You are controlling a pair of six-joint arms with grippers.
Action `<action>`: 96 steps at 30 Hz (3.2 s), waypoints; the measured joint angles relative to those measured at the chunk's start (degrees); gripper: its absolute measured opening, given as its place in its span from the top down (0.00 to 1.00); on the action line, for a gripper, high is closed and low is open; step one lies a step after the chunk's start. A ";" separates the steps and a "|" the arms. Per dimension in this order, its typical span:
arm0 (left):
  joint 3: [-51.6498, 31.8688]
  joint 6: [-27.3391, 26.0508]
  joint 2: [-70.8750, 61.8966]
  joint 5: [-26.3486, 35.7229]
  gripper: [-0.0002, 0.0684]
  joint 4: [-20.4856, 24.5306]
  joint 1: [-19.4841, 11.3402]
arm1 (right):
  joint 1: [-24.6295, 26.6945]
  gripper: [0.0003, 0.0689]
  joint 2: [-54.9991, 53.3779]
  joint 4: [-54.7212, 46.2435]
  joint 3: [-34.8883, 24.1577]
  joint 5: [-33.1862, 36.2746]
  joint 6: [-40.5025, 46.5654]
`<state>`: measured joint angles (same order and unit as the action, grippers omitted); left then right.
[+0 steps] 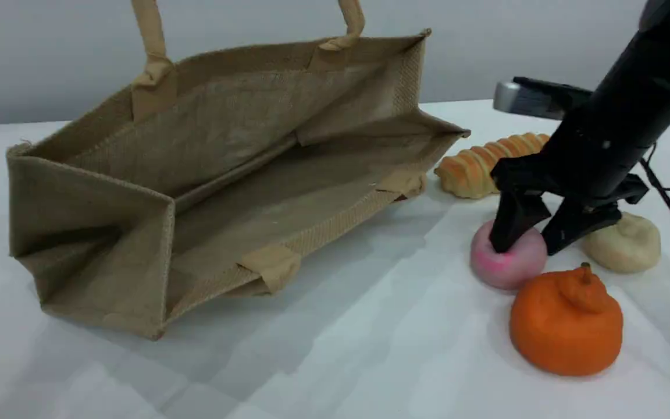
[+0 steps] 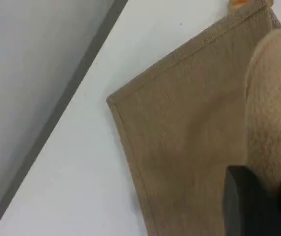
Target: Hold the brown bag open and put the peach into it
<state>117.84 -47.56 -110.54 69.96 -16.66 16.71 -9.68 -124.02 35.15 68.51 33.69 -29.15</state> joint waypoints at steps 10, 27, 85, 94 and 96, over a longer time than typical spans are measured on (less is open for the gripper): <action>0.00 0.00 0.00 0.00 0.87 0.00 0.00 | -3.60 0.65 0.00 -0.52 0.00 -0.58 0.18; 0.00 -0.10 0.00 0.00 0.87 0.01 0.00 | -3.46 0.97 10.83 -1.59 -0.18 3.93 1.29; 0.05 -0.08 -0.06 0.03 0.87 0.17 0.00 | -16.61 0.13 12.14 61.76 -1.18 -4.50 -52.57; 0.05 -0.08 -0.06 0.03 0.87 0.24 0.00 | -5.21 0.15 19.86 45.49 -1.23 -7.48 -42.93; 0.05 -0.08 -0.06 0.03 0.87 0.17 0.00 | -2.27 0.15 21.85 43.10 -1.23 -8.13 -41.67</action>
<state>117.90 -47.64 -110.60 69.99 -16.49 16.71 -11.94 -102.18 78.25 67.28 25.56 -70.82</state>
